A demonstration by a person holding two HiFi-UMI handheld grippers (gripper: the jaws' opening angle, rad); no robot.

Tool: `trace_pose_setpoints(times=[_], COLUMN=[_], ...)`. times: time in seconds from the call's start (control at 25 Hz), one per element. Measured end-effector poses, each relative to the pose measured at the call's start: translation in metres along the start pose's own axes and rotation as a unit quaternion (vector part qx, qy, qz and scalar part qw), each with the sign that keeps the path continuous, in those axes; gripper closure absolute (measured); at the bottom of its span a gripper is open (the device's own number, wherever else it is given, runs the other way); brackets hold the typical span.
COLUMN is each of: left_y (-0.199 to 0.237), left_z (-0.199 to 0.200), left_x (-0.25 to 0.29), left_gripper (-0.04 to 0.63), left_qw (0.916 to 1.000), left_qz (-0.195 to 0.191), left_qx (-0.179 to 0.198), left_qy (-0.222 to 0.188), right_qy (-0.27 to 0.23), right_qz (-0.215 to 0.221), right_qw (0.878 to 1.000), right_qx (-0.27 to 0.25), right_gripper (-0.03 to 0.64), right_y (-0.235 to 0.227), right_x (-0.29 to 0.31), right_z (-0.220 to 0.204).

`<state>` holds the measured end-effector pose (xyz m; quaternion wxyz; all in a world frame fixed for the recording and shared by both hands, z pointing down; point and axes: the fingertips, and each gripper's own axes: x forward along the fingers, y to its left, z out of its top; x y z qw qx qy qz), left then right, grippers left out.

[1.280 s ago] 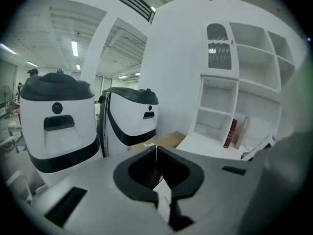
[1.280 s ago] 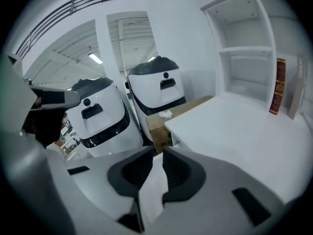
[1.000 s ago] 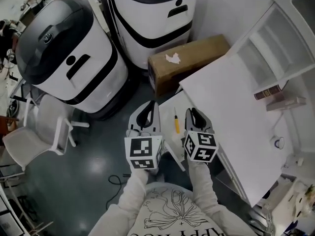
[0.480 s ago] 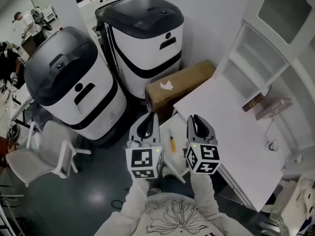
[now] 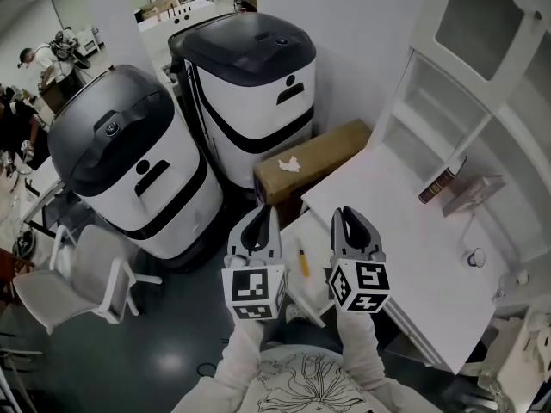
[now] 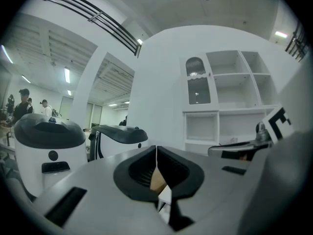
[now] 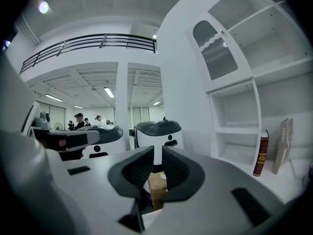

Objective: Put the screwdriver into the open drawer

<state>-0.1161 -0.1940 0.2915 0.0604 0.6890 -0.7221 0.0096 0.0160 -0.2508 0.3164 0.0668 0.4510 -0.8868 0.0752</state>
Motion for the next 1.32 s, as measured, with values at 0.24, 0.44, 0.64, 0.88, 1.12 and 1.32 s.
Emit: trace_pose_setpoints(times=[0.24,0.44,0.64,0.88,1.12,1.32], left_y=[-0.004,-0.009,-0.014,-0.017,-0.017,-0.017], left_z=[0.007,0.008,0.01,0.013,0.01,0.01], left_x=[-0.004,-0.005,-0.003,0.002,0.005,0.009], left_gripper=[0.586,0.586,0.586,0.586,0.586,0.586], left_qw=[1.0,0.9999,0.9999,0.9999,0.9999,0.9999], left_qz=[0.0,0.0,-0.001,0.001,0.003,0.006], left_qx=[0.004,0.003,0.004,0.008,0.009,0.007], left_qy=[-0.008,-0.01,-0.012,-0.012,-0.009,-0.011], right_qy=[-0.006,-0.01,-0.01,-0.008,-0.009,-0.009], right_qz=[0.0,0.003,0.003,0.004,0.003,0.004], right_qw=[1.0,1.0,1.0,1.0,1.0,1.0], right_qx=[0.0,0.0,-0.002,-0.004,-0.004,-0.005], right_gripper=[0.572,0.578,0.578,0.578,0.58,0.58], right_y=[-0.002,-0.004,-0.008,-0.015,-0.019,-0.023], right_x=[-0.006,-0.007,-0.007,-0.006,-0.003,-0.001], right_z=[0.005,0.007,0.007,0.009,0.008,0.009])
